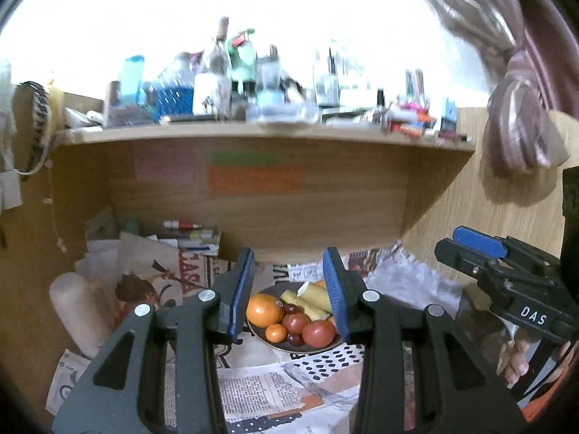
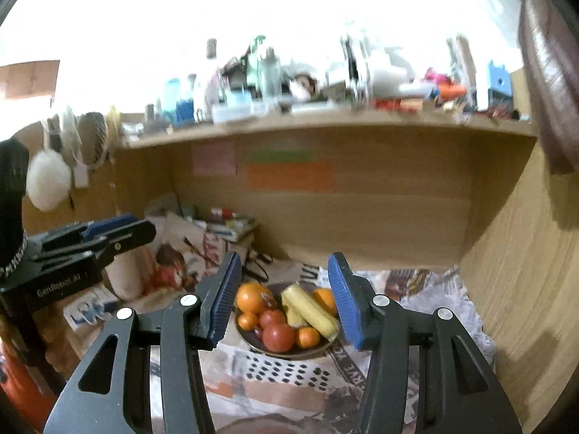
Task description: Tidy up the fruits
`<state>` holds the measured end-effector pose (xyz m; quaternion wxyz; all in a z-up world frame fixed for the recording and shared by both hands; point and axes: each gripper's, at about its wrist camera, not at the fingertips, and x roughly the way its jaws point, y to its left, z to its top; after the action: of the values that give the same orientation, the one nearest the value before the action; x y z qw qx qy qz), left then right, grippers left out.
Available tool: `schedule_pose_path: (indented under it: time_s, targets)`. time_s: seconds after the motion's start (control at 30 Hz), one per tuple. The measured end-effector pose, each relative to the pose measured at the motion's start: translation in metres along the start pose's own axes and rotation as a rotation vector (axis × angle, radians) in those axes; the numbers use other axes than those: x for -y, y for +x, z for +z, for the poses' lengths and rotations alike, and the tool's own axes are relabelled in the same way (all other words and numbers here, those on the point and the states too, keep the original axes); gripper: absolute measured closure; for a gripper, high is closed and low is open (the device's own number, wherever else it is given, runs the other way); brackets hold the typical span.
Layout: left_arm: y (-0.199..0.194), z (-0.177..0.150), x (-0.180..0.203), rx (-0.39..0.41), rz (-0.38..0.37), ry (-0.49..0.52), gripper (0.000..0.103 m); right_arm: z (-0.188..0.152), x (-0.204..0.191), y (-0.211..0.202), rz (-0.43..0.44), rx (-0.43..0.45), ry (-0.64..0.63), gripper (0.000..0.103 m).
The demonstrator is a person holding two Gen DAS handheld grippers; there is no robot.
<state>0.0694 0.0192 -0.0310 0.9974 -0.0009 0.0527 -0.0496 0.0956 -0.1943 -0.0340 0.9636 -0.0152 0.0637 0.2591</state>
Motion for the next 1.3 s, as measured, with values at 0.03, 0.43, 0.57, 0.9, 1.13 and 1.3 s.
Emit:
schedule_pose_path:
  time_s: [0.03, 0.43, 0.57, 0.9, 1.13, 1.3]
  targets:
    - [-0.007, 0.0, 0.001, 0.014, 0.002, -0.001, 0.058, 0.002, -0.001, -0.006, 0.0, 0.017, 0.003, 0.055]
    - [-0.053, -0.009, 0.013, 0.103, 0.052, 0.003, 0.018, 0.0, -0.019, -0.05, -0.071, 0.147, -0.018, 0.008]
    - [-0.06, -0.012, 0.013, 0.122, 0.06, -0.001, 0.01, -0.002, -0.021, -0.055, -0.094, 0.159, -0.023, 0.0]
    - [-0.065, -0.015, 0.013, 0.127, 0.072, 0.013, 0.005, -0.005, -0.021, -0.055, -0.085, 0.145, 0.007, 0.0]
    - [-0.066, -0.015, 0.013, 0.136, 0.074, 0.02, 0.003, -0.005, -0.021, -0.055, -0.087, 0.147, 0.005, 0.0]
    - [-0.066, -0.015, 0.011, 0.138, 0.07, 0.019, 0.003, -0.005, -0.02, -0.055, -0.087, 0.144, 0.005, 0.0]
